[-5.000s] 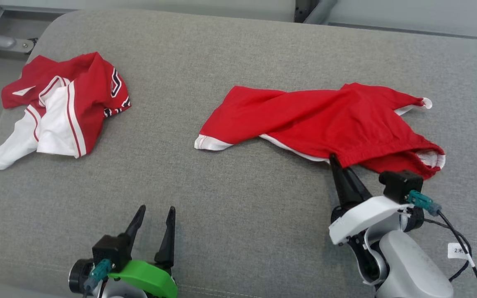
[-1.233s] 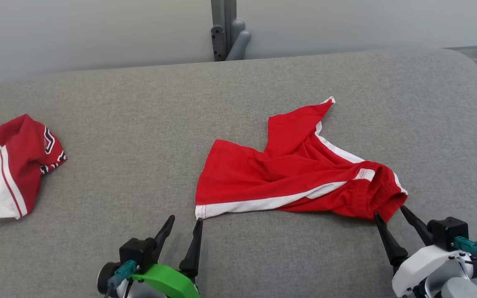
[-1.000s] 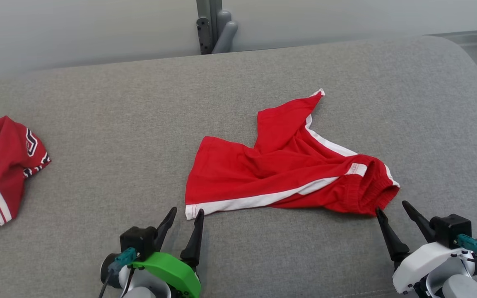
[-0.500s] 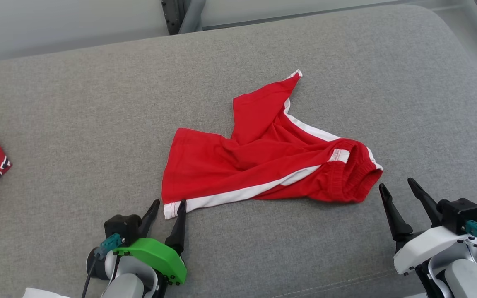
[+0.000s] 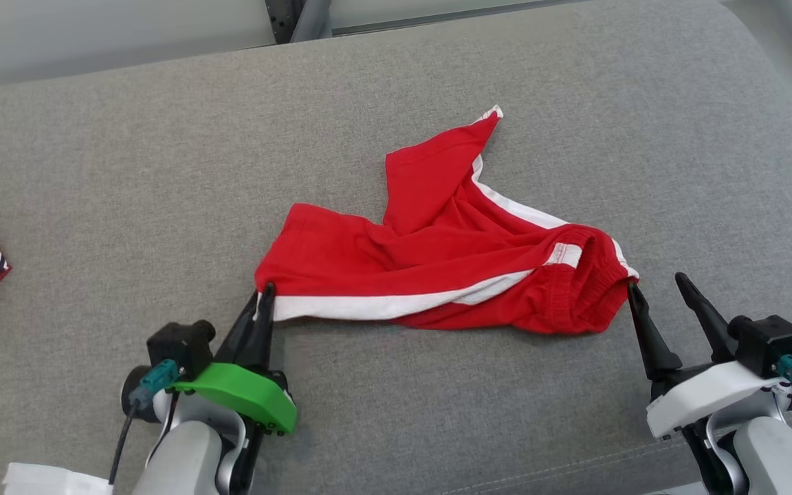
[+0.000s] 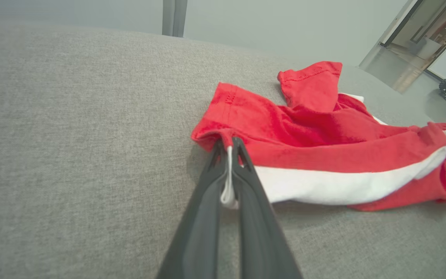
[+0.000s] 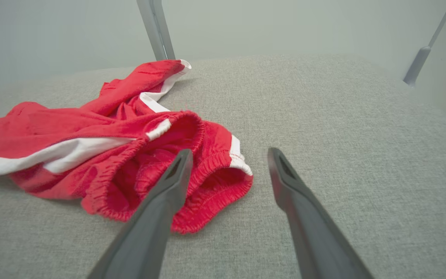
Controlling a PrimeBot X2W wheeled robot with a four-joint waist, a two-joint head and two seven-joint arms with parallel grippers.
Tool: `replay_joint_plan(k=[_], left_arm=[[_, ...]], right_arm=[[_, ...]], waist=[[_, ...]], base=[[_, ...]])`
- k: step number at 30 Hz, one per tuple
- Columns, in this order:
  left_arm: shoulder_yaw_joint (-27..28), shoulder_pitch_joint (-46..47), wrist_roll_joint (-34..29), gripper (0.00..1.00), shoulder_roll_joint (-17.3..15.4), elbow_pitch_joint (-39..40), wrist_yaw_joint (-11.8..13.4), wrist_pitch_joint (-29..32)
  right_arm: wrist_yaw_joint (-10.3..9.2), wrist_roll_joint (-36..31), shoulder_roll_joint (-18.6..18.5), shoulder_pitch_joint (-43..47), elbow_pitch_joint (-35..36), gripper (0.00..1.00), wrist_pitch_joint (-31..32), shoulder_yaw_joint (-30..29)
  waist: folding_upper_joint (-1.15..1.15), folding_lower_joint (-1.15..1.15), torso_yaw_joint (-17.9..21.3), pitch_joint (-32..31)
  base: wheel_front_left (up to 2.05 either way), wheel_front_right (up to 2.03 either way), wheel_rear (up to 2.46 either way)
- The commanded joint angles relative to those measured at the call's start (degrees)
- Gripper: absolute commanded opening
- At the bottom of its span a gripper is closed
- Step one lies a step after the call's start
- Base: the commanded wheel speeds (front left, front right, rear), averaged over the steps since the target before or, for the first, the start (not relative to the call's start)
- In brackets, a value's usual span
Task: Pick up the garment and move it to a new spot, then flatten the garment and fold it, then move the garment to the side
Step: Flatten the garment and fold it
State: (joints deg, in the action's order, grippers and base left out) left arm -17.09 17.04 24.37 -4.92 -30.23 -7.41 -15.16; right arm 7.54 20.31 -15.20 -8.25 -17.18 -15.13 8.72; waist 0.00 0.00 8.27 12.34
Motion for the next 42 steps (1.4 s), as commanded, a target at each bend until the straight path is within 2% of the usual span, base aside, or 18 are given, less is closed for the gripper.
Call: replay_joint_plan(k=[1, 12, 16, 17, 18, 19, 23, 32, 34, 42], left_arm=[[0.75, 1.34, -0.64, 0.00, -0.81, 0.27, -0.13, 0.04], [4.09, 11.18, -3.24, 0.00, -3.81, -4.60, -0.13, 0.04], [6.15, 15.92, -4.90, 0.00, -4.85, -10.93, 0.41, 0.04], [6.62, 16.70, -5.19, 0.10, -4.81, -12.72, 0.48, 0.04], [7.02, 17.64, -5.53, 0.44, -4.80, -14.14, 0.65, 0.04], [7.47, 18.49, -5.81, 1.00, -4.83, -15.37, 0.95, 0.03], [9.80, 18.86, -6.92, 1.00, -3.64, -16.35, 1.88, 0.04], [14.28, 6.33, -11.97, 1.00, 0.28, -5.41, 1.89, 0.03], [14.81, -0.13, -12.51, 1.00, 1.56, -2.34, 1.23, 0.04], [12.19, -6.60, -11.13, 1.00, 1.95, -0.30, 0.35, 0.04]], right_arm=[[-0.10, -0.15, -0.04, -0.45, 0.74, 1.00, -0.04, -0.06], [-0.10, 0.42, 2.68, -3.70, 3.16, 1.00, -0.04, 3.40], [-0.10, 0.84, 3.72, -5.46, 3.84, 1.00, -0.04, 5.88], [-0.10, 1.08, 3.99, -5.87, 3.97, 1.00, -0.04, 6.60], [-0.10, 1.41, 4.24, -6.22, 4.01, 1.00, -0.04, 7.33], [-0.10, 1.60, 4.40, -6.48, 4.09, 1.00, -0.04, 7.98], [-0.10, 2.50, 4.76, -6.83, 4.35, 1.00, -0.04, 9.93], [-0.09, 3.49, 4.45, -4.61, 4.11, 1.00, -0.04, 11.31], [-0.09, 3.52, 4.51, -3.59, 2.81, 1.00, -0.04, 10.51], [-0.09, 0.37, 4.63, -3.05, -6.90, 1.00, -0.04, 7.58]], waist=[[0.00, 0.00, -0.10, 0.18], [0.00, 0.00, 1.39, 3.28], [0.00, 0.00, 2.35, 4.97], [0.00, 0.00, 2.65, 5.30], [0.00, 0.00, 2.89, 5.62], [0.00, 0.00, 3.03, 5.84], [0.00, 0.00, 2.75, 5.94], [0.00, 0.00, -1.44, 1.47], [0.00, 0.00, -3.97, -1.10], [0.00, 0.00, -8.81, -3.11]], base=[[0.00, 0.00, 0.00], [0.00, 0.00, 0.00], [0.00, 0.00, 0.00], [0.00, 0.00, 0.00], [0.00, 0.00, 0.00], [0.00, 0.00, 0.00], [0.00, 0.00, 0.00], [0.00, 0.00, 0.00], [0.00, 0.00, 0.00], [0.00, 0.00, 0.00]])
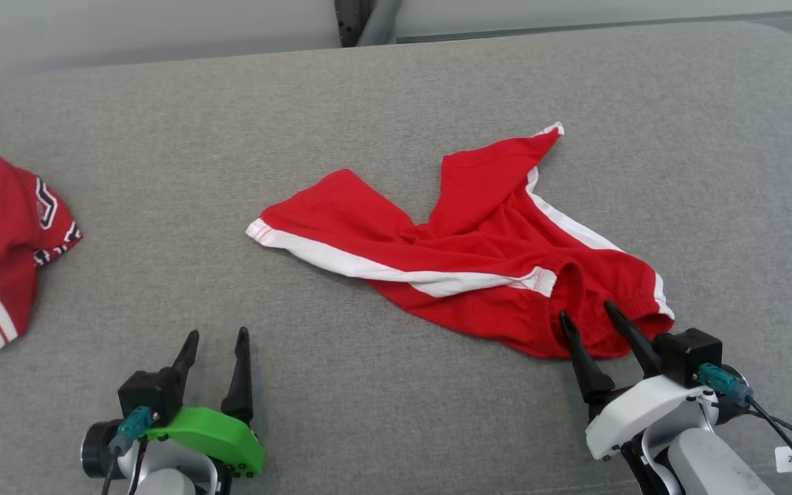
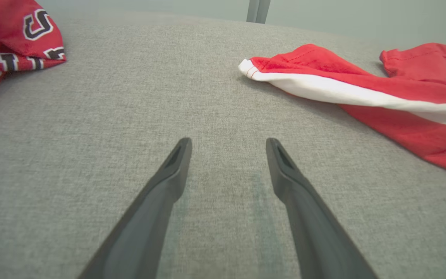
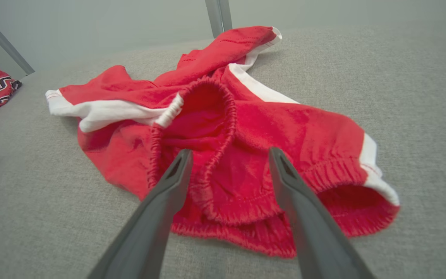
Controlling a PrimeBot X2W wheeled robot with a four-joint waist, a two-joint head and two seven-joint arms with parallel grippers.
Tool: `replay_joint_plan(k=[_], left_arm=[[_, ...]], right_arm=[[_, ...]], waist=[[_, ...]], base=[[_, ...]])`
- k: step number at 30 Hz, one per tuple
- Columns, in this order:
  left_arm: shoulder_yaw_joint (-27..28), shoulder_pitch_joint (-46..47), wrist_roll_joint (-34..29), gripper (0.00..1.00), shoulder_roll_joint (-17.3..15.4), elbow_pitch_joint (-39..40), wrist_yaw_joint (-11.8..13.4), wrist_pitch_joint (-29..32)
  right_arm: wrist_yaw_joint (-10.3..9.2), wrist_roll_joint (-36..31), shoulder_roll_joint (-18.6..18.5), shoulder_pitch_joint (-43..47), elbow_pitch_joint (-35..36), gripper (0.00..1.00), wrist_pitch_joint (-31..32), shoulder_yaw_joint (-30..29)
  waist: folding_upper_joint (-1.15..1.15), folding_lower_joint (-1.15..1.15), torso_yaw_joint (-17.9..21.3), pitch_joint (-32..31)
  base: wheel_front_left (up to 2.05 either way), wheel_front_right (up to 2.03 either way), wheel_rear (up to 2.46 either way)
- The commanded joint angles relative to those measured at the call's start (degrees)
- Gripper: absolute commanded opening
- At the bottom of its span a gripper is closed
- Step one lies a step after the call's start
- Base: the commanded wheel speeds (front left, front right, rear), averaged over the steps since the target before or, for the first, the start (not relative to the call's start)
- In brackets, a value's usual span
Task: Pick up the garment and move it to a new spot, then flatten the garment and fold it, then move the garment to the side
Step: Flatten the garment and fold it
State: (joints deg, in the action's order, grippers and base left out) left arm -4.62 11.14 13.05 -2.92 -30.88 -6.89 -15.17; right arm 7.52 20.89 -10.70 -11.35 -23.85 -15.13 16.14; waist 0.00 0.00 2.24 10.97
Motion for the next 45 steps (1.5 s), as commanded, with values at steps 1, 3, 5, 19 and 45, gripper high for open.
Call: replay_joint_plan(k=[1, 3, 5, 19, 45], left_arm=[[-0.40, -1.02, 0.66, 1.00, -0.05, 0.45, -0.15, 0.05], [-0.45, -1.28, 1.29, 1.00, -0.12, 0.76, -0.16, 0.05], [-1.06, -1.28, 1.70, 1.00, -0.06, 1.02, -0.19, 0.05], [-3.44, -0.98, 2.52, 1.00, -0.06, 1.17, -0.10, 0.05], [-8.06, -3.67, 3.70, 1.00, -0.06, -0.77, -0.57, 0.05]], right_arm=[[-0.07, -0.40, 0.23, -0.29, -0.56, 1.00, -0.04, 0.23], [-0.07, -0.73, 0.34, -0.79, -1.55, 1.00, -0.04, 0.50], [-0.07, -1.71, 0.30, -1.36, -3.29, 1.00, -0.04, 0.48], [-0.07, -3.59, -3.30, -7.33, -11.04, 0.00, -0.04, -3.96], [-0.07, 0.76, -10.95, -13.22, -27.47, 1.00, -0.06, 1.11]], waist=[[0.00, 0.00, -3.18, -1.60], [0.00, 0.00, -3.77, -1.38], [0.00, 0.00, -4.36, -1.08], [0.00, 0.00, -5.55, 0.10], [0.00, 0.00, -5.37, -4.12]], base=[[0.00, 0.00, 0.00], [0.00, 0.00, 0.00], [0.00, 0.00, 0.00], [0.00, 0.00, 0.00], [0.00, 0.00, 0.00]])
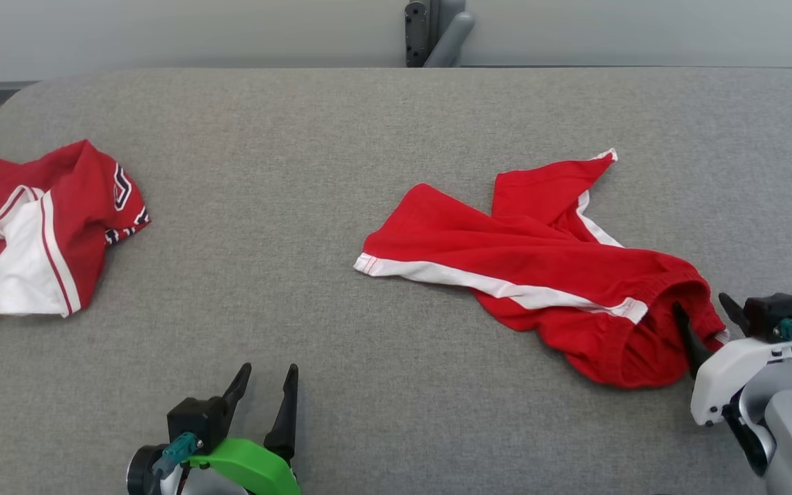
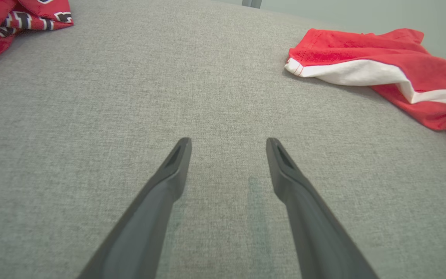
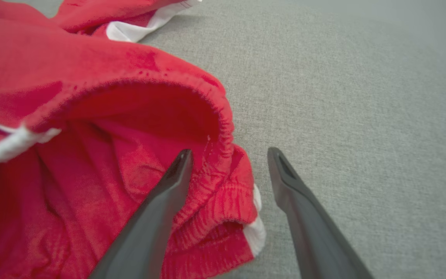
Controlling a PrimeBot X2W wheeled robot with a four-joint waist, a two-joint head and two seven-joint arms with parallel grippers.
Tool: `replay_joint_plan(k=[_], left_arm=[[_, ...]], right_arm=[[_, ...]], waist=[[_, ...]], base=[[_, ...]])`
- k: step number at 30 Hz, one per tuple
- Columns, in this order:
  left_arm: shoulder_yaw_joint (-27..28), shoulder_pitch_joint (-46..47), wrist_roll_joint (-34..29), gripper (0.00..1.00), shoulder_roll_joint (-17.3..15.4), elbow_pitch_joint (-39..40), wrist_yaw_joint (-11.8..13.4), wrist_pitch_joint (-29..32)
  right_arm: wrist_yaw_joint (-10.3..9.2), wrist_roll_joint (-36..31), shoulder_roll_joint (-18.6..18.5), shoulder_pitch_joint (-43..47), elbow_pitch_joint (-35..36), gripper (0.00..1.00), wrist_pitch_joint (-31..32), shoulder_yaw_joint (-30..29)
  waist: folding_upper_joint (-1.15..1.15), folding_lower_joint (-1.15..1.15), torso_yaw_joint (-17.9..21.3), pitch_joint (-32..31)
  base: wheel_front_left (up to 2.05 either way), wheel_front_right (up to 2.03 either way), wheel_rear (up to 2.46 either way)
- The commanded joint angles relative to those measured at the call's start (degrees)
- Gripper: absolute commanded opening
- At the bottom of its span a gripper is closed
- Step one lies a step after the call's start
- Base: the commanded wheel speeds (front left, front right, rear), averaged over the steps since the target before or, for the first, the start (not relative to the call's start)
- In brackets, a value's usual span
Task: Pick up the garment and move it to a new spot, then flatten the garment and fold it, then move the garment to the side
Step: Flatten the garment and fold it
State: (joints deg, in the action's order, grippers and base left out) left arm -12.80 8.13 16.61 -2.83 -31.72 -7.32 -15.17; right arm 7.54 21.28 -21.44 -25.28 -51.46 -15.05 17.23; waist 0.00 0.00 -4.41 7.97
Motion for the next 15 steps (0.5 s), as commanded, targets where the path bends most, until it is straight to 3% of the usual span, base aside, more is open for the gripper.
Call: replay_joint_plan(k=[1, 11, 15], left_arm=[[0.14, -0.88, 0.24, 1.00, -0.16, 0.16, -0.15, 0.05], [-0.49, -0.73, 0.16, 1.00, -0.16, 0.69, -0.15, 0.05], [-0.45, -1.31, -0.13, 1.00, -0.17, 0.74, -0.17, 0.05]], right_arm=[[-0.09, 1.36, -0.20, 2.31, 2.39, 1.00, -0.16, -0.05], [-0.09, 7.27, 1.47, 13.83, 22.93, 1.00, -0.17, 6.15], [-0.09, 7.57, 2.13, 15.15, 25.99, 1.00, -0.17, 7.59]], waist=[[0.00, 0.00, 1.79, -1.41], [0.00, 0.00, 3.16, -2.57], [0.00, 0.00, 2.29, -2.93]], base=[[0.00, 0.00, 0.00], [0.00, 0.00, 0.00], [0.00, 0.00, 0.00]])
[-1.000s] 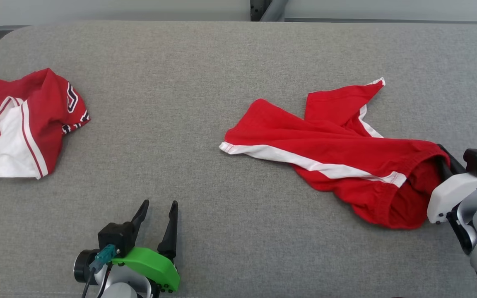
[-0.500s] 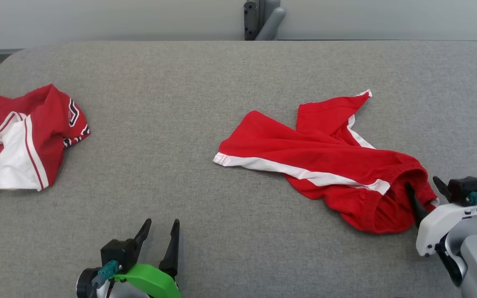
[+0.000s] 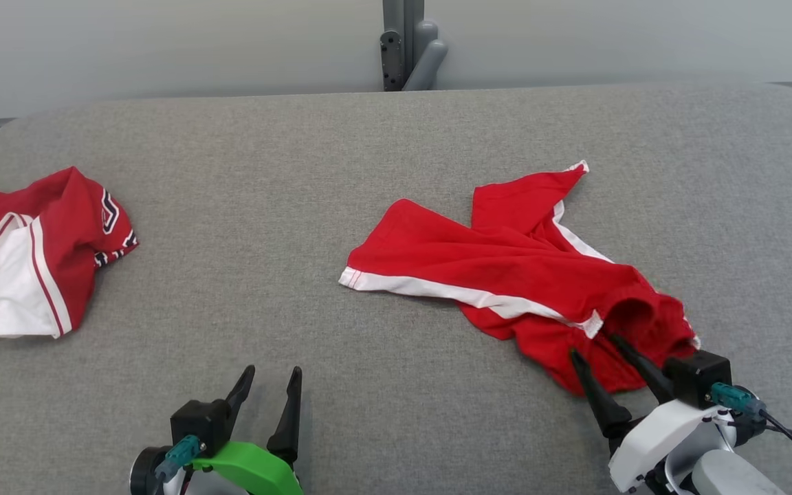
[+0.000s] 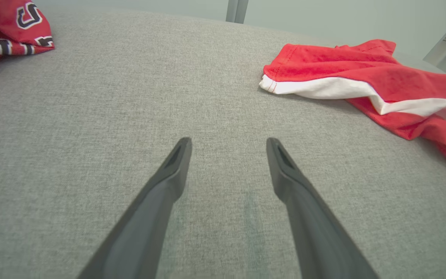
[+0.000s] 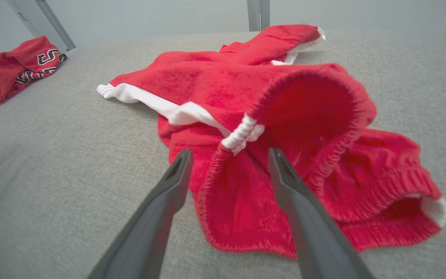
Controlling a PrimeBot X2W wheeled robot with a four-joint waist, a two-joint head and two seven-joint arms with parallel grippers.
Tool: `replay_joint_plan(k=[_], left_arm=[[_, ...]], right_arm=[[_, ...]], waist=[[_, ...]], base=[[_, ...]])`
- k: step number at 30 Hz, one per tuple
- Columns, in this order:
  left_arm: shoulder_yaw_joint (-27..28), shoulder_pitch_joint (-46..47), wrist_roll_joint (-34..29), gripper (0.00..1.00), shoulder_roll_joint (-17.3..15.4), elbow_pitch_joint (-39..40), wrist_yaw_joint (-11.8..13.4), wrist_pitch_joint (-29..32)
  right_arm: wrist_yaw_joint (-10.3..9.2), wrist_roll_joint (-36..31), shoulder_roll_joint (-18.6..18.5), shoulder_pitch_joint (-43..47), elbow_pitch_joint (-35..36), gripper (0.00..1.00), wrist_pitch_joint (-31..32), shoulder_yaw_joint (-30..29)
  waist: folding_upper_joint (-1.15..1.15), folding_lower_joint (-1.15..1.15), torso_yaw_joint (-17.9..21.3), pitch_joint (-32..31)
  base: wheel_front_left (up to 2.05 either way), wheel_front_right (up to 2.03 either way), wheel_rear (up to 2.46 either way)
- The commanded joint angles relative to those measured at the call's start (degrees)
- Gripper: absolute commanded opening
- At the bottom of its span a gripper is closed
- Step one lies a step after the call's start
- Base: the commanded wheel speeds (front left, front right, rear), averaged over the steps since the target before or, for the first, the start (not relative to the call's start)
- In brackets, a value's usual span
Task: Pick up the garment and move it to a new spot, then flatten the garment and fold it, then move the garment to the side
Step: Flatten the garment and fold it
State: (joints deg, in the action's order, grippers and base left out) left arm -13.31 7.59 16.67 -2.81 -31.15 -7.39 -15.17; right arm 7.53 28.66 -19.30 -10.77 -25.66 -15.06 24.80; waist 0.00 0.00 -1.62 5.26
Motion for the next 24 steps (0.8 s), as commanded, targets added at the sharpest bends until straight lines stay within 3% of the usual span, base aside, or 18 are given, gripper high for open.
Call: replay_joint_plan(k=[1, 9, 16, 17, 19, 24], left_arm=[[0.02, -1.01, -0.27, 1.00, -0.19, 0.16, -0.11, 0.05], [1.07, -2.28, -0.79, 1.00, -0.18, -0.37, -0.12, 0.06], [0.88, -2.45, -0.30, 1.00, -0.17, -0.62, -0.14, 0.06], [0.72, -2.42, -0.17, 1.00, -0.18, -0.54, -0.14, 0.06], [0.57, -2.24, -0.08, 1.00, -0.18, -0.38, -0.14, 0.05], [1.17, -1.86, -0.31, 1.00, -0.17, 0.17, -0.15, 0.06]], right_arm=[[-0.08, 0.13, 0.09, 1.03, 0.63, 1.00, -0.16, 0.18], [-0.08, 0.06, 0.44, 1.93, -1.48, 1.00, -0.17, -0.62], [-0.08, 2.44, 1.14, 0.49, -5.84, 1.00, -0.17, 7.02], [-0.08, 2.75, 1.22, -0.25, -6.96, 0.77, -0.17, 7.79], [-0.08, 3.13, 1.19, -1.27, -8.31, 0.00, -0.17, 8.44], [-0.08, 3.36, -2.29, -0.49, -8.75, 0.00, -0.17, 7.55]], waist=[[0.00, 0.00, -0.86, -0.35], [0.00, 0.00, -2.38, -1.32], [0.00, 0.00, -2.78, -1.15], [0.00, 0.00, -2.81, -1.05], [0.00, 0.00, -2.88, -0.88], [0.00, 0.00, -2.27, -0.26]], base=[[0.00, 0.00, 0.00], [0.00, 0.00, 0.00], [0.00, 0.00, 0.00], [0.00, 0.00, 0.00], [0.00, 0.00, 0.00], [0.00, 0.00, 0.00]])
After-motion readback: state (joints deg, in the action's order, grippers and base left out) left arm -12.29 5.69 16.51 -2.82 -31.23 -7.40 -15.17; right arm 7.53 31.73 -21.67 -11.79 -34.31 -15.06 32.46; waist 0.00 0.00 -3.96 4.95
